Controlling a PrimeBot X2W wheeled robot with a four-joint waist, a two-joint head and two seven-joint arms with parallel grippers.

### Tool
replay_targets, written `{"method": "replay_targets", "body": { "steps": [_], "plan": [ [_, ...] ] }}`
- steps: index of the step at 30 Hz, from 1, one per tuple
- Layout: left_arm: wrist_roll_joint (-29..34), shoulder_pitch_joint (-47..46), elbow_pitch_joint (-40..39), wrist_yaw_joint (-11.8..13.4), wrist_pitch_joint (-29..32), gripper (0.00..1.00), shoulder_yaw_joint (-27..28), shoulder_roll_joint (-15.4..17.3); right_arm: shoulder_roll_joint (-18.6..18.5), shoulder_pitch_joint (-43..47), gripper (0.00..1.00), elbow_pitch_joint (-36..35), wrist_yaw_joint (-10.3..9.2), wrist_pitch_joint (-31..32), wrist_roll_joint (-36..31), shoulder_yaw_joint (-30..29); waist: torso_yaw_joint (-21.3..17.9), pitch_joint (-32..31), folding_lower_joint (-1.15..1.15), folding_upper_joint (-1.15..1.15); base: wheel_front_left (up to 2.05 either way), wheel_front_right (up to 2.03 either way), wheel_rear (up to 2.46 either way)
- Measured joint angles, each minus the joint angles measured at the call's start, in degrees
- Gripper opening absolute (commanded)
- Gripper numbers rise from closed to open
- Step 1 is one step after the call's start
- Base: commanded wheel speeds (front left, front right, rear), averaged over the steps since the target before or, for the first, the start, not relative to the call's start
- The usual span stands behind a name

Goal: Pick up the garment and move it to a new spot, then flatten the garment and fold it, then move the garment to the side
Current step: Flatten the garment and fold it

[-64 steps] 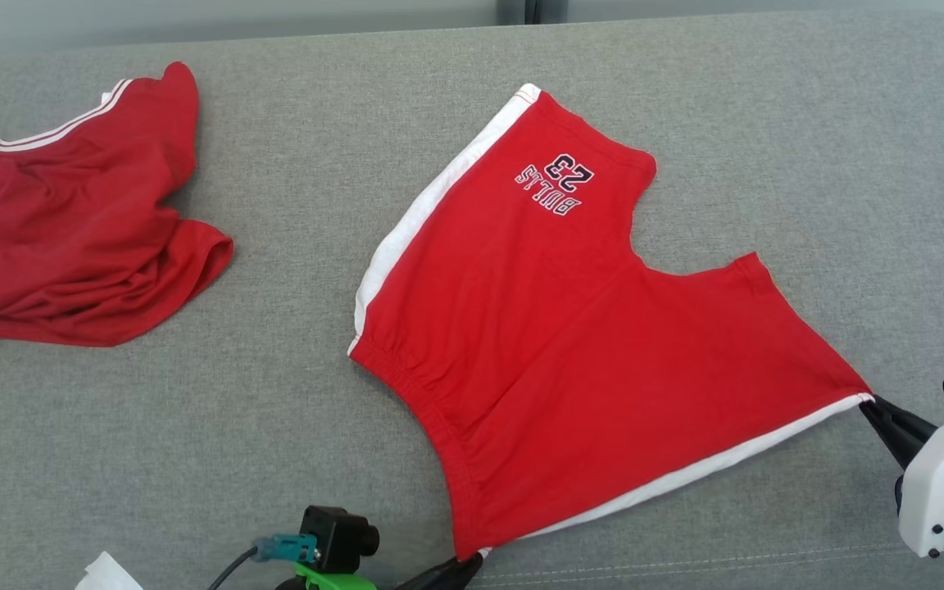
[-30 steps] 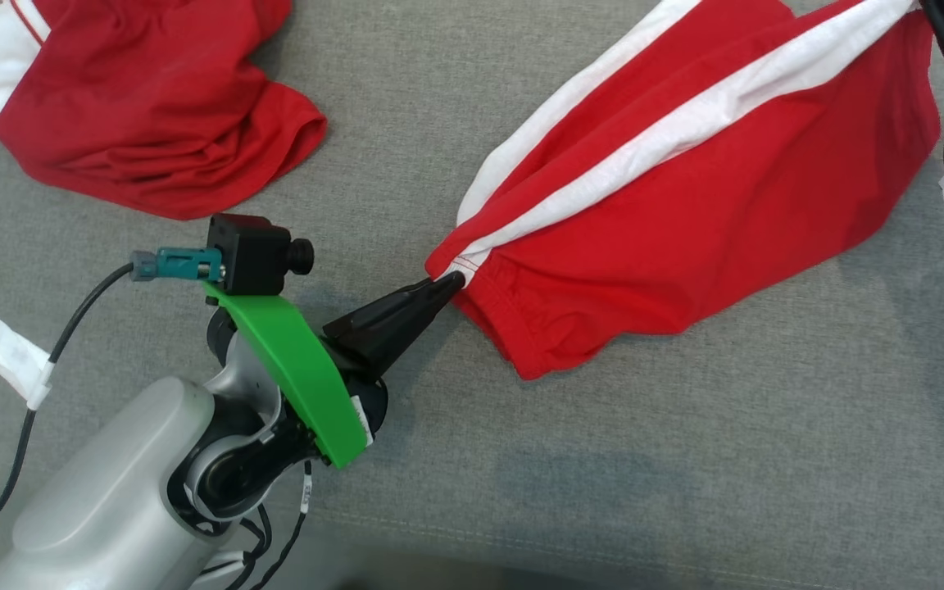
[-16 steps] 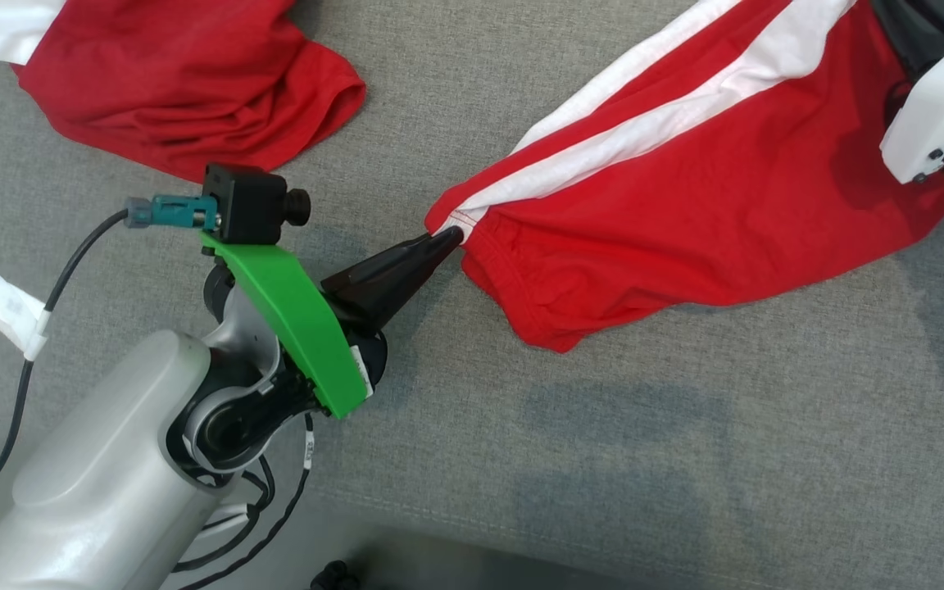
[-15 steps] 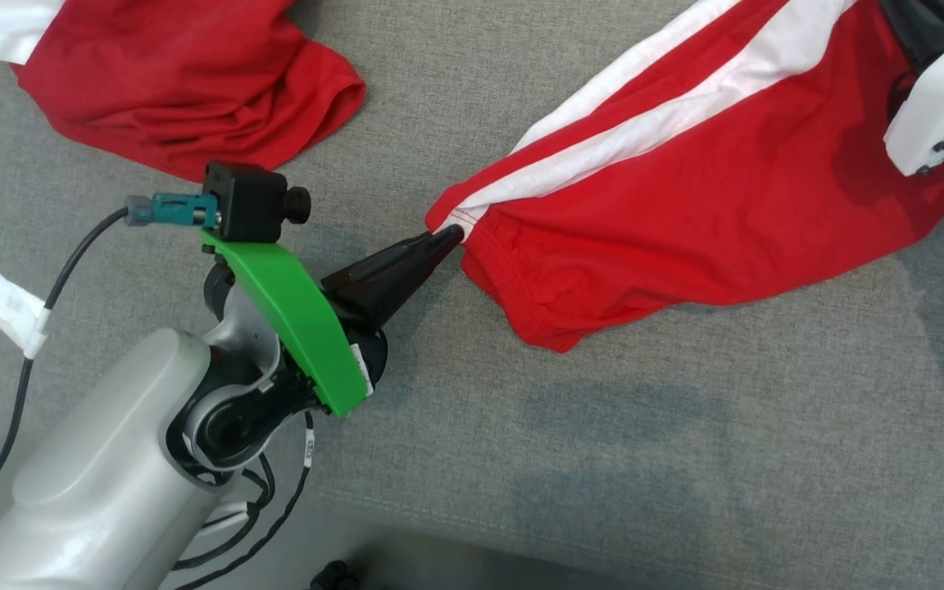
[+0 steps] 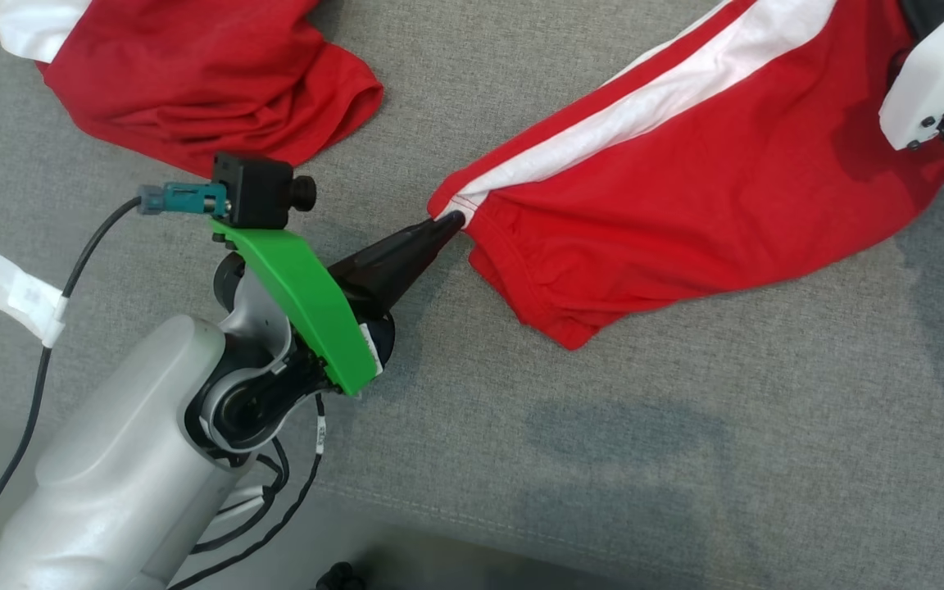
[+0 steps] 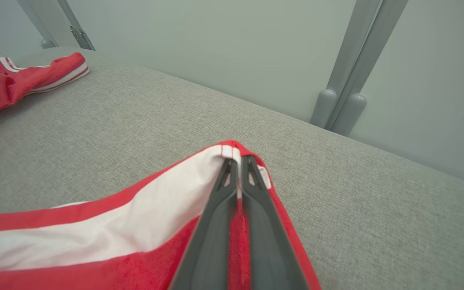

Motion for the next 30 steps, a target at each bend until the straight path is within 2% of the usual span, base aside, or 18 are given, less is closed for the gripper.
{"method": "replay_targets", "body": {
  "steps": [1, 2, 6, 9, 10, 11, 16, 23, 30],
  "plan": [
    [0.01, 0.0, 0.38, 0.0, -0.51, 1.0, 0.4, -0.21, 0.34, -0.04, 0.91, 0.26, 0.01, -0.59, -0.49, 0.4, 0.11, -0.11, 0.0, 0.0, 0.0, 0.0, 0.0],
    [0.0, -0.01, 0.54, 0.0, -0.9, 1.0, 0.75, -0.29, 0.62, -0.12, 1.0, 0.49, 0.02, -1.01, -0.79, 0.64, 0.17, -0.21, 0.0, 0.0, 0.0, 0.0, 0.0],
    [0.54, -0.01, 2.16, 0.0, -1.74, 1.0, 0.82, -0.1, 2.79, -0.34, 1.0, 1.55, 0.2, -4.09, -0.82, 1.0, -0.01, -0.49, 0.0, 0.0, 0.0, 0.0, 0.0],
    [5.0, -0.06, 2.4, 0.03, -3.72, 1.0, 0.87, 1.77, 3.67, -0.36, 1.0, 1.7, 0.59, -6.2, -0.83, 1.0, -0.4, -1.0, 0.0, 0.0, 0.0, 0.0, 0.0],
    [8.93, -0.23, 2.36, 0.3, -6.28, 1.0, 1.65, 3.42, 3.58, -0.35, 1.0, 1.83, 0.97, -6.93, -0.82, 1.01, -0.74, -1.36, 0.0, 0.0, 0.0, 0.0, 0.0],
    [9.93, -0.25, 2.21, 0.69, -7.5, 1.0, 2.43, 3.89, 3.47, -0.34, 1.0, 2.03, 1.09, -7.11, -0.82, 1.01, -0.92, -1.56, 0.0, 0.0, 0.0, 0.0, 0.0],
    [12.54, 0.33, 1.94, 2.49, -12.95, 1.0, 3.57, 3.87, 1.33, 1.01, 1.0, 4.45, 1.43, -7.53, -0.44, 0.03, -1.36, -2.83, 0.0, 0.0, 0.0, 0.0, 0.0],
    [15.93, 5.5, 0.01, 5.31, -20.59, 1.0, 5.06, 3.2, -3.69, 3.67, 1.0, 7.21, 2.04, -3.48, 0.42, -0.75, 0.07, -3.82, 0.0, 0.0, 0.0, 0.0, 0.0],
    [20.07, 6.98, -0.82, 8.0, -26.68, 1.0, 6.19, 3.26, -5.46, 4.81, 1.0, 9.35, 3.91, 3.28, 2.43, 0.86, 2.34, -3.2, 0.0, 0.0, 0.0, 0.0, 0.0]
  ]
}}
